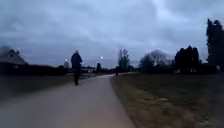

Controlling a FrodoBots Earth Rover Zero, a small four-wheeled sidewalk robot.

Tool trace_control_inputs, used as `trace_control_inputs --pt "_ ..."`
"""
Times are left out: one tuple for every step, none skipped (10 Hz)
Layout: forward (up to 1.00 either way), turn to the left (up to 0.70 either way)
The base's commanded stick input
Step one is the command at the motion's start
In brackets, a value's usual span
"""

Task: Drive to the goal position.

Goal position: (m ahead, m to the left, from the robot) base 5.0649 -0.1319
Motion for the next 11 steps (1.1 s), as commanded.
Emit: trace_control_inputs --pt "1.0 0.04" --pt "1.0 0.04" --pt "1.0 0.04" --pt "1.0 0.04" --pt "1.0 0.12" --pt "1.0 0.27" --pt "1.0 0.41" --pt "1.0 0.44" --pt "1.0 0.44" --pt "1.0 0.34" --pt "1.0 0.18"
